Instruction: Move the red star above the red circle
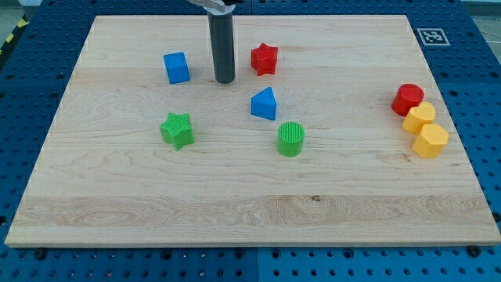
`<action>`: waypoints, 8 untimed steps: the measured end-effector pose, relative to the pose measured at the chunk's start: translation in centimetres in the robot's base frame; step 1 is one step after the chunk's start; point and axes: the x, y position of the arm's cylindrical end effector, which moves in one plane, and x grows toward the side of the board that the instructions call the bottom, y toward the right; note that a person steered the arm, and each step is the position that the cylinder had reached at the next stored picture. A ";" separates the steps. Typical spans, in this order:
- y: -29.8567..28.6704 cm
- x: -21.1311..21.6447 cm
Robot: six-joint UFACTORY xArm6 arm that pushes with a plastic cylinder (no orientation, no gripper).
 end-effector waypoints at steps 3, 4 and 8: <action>2.3 -3.1; 2.7 -3.7; 7.6 -3.8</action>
